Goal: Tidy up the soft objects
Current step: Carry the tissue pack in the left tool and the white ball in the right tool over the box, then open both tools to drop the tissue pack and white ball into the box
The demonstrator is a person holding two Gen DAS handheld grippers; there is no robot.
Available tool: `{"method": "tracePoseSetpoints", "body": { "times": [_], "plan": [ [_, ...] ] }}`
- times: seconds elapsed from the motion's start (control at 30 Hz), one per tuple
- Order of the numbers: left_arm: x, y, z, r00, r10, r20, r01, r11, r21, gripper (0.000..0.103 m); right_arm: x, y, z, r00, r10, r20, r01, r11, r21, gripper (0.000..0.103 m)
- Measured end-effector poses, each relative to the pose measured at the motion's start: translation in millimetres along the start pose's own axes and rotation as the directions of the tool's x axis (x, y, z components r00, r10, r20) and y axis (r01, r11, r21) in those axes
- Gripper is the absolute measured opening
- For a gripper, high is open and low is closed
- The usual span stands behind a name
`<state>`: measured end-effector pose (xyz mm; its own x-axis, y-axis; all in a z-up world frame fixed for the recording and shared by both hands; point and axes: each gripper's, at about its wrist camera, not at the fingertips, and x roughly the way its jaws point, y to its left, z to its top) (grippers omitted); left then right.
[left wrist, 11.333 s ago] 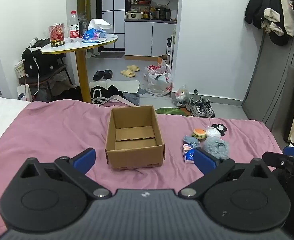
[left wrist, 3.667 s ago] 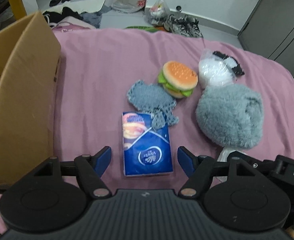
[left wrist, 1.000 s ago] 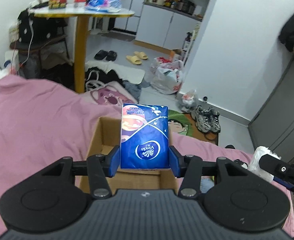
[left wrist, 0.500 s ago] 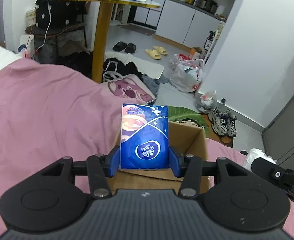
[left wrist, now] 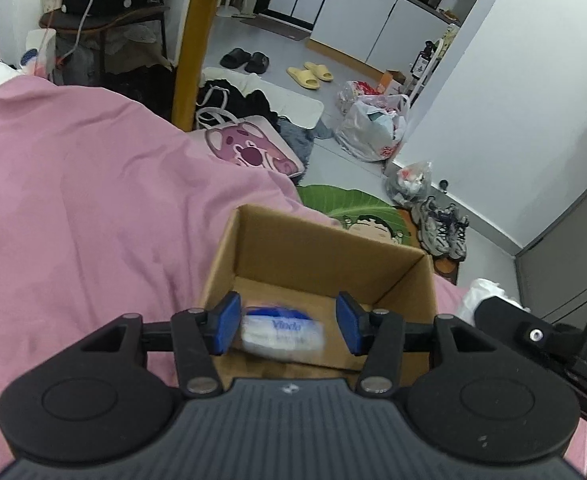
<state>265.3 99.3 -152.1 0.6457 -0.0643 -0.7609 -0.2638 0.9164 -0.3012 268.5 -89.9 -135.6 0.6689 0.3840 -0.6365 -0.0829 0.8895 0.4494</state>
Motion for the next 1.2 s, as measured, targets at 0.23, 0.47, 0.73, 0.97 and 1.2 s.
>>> {"method": "tracePoseSetpoints", "body": {
  "times": [0.23, 0.47, 0.73, 0.97, 1.2],
  "plan": [
    [0, 19, 10, 1.0, -0.01, 0.028, 0.013, 0.995, -0.098, 0.053, 19, 7, -1, 1.0, 0.008, -0.025, -0.009, 1.0, -0.013, 0.039],
    [-10, 30, 15, 0.996, 0.043, 0.075, -0.031, 0.988, -0.148, 0.059, 35, 16, -3, 0.998, 0.027, -0.051, -0.027, 1.0, -0.002, 0.042],
    [-11, 37, 17, 0.994, 0.089, 0.069, -0.075, 0.98, -0.182, 0.066, 23, 26, 2, 0.998, 0.03, -0.048, -0.031, 0.999, -0.016, 0.073],
    [-9, 33, 17, 0.99, 0.132, 0.044, -0.124, 0.98, -0.158, 0.082, -6, 15, 7, 1.0, 0.009, -0.017, -0.009, 1.0, -0.007, 0.074],
    [-14, 20, 10, 0.989, 0.145, 0.02, -0.142, 0.986, -0.087, 0.084, -35, -3, 1, 1.0, -0.017, 0.004, 0.017, 1.0, -0.004, 0.076]
  ]
}}
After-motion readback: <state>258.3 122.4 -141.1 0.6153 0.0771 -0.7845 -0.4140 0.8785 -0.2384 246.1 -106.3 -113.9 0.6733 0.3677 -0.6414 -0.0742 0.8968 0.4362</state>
